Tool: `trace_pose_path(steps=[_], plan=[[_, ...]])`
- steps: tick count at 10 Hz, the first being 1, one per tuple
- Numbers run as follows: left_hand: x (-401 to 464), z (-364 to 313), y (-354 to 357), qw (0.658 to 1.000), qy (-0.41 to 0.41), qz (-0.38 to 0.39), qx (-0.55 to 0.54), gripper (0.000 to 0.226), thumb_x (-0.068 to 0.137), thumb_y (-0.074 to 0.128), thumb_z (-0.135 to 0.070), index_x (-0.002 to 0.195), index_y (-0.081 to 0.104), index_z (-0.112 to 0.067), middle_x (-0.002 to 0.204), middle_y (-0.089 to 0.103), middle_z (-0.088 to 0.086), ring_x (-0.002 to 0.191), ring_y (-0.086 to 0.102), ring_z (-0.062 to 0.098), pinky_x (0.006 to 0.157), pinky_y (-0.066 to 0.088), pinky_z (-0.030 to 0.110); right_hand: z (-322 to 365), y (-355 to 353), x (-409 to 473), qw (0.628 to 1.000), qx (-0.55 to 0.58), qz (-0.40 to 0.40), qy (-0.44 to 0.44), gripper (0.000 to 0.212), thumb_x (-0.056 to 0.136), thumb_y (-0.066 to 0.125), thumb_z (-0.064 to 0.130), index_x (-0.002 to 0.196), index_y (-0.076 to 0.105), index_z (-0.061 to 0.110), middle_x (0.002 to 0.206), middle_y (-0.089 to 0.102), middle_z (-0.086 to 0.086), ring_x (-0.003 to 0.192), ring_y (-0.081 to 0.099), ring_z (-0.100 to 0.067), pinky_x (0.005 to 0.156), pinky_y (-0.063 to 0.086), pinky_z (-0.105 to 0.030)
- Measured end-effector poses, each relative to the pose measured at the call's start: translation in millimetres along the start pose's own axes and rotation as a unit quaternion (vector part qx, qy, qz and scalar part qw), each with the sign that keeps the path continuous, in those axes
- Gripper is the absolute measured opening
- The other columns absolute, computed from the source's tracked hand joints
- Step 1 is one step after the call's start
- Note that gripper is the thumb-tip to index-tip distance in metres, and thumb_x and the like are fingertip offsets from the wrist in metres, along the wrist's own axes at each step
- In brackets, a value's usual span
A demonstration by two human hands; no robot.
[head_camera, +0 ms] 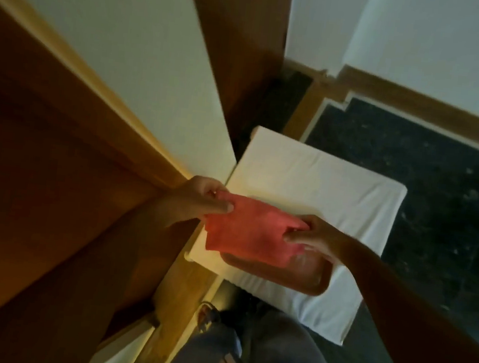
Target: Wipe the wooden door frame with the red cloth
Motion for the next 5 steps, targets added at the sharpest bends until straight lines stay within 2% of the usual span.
trace_pose_path(steps=[1,2,3,4,5], plan=[[33.4,30.6,21.1,0.989,-0.078,-0.035,-0.121,0.022,0.088,0.075,-0.031,0.105,0.069,-0.018,0.104,0.076,0.005,0.096,0.077,0.023,0.071,0.063,0.034,-60.2,-26.7,13.2,0.986,0.142,-0.067,0.054,0.056,0.072,0.081,0.008,0.125,0.062,0.013,0.118,0.069,-0.016,0.109,0.066,-0.034,0.096,0.052,-0.051],[86.5,99.6,85.4,0.973,-0.143,-0.114,-0.143,0.034,0.095,0.067,-0.030,0.121,0.065,-0.009,0.113,0.070,0.013,0.113,0.068,0.039,0.094,0.059,0.056,-137.7,-36.0,45.8,0.961,0.214,-0.135,0.110,0.066,0.078,0.079,0.017,0.137,0.049,0.013,0.125,0.063,-0.017,0.112,0.063,-0.037,0.094,0.051,-0.058],[123.3,134.8,130.7,0.965,-0.191,-0.094,-0.153,0.045,0.093,0.070,-0.024,0.132,0.060,-0.004,0.121,0.066,0.013,0.119,0.064,0.040,0.100,0.055,0.058,-185.4,-44.2,74.9,0.954,0.209,-0.180,0.117,0.061,0.082,0.075,0.017,0.137,0.048,0.010,0.120,0.065,-0.015,0.110,0.064,-0.035,0.091,0.054,-0.053],[177.4,172.8,162.2,0.971,-0.199,-0.072,-0.107,0.055,0.092,0.070,-0.017,0.142,0.052,-0.006,0.138,0.062,0.015,0.126,0.060,0.036,0.106,0.051,0.052,-241.7,-46.8,110.0,0.948,0.141,-0.250,0.140,0.048,0.085,0.071,0.014,0.129,0.054,0.004,0.108,0.066,-0.010,0.100,0.066,-0.031,0.082,0.057,-0.042],[205.4,188.2,171.0,0.976,-0.193,-0.075,-0.067,0.054,0.093,0.067,-0.013,0.144,0.050,-0.008,0.141,0.060,0.014,0.130,0.057,0.034,0.110,0.048,0.050,-265.7,-45.9,124.3,0.945,0.063,-0.277,0.163,0.042,0.087,0.069,0.017,0.125,0.055,0.004,0.106,0.064,-0.011,0.099,0.065,-0.033,0.083,0.055,-0.040]])
Point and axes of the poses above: each hand's wrist, its own x-axis towards the middle knuckle, its own y-axis out of the palm, z = x × y, the point moved 7 cm from there along x, towards the middle knuckle
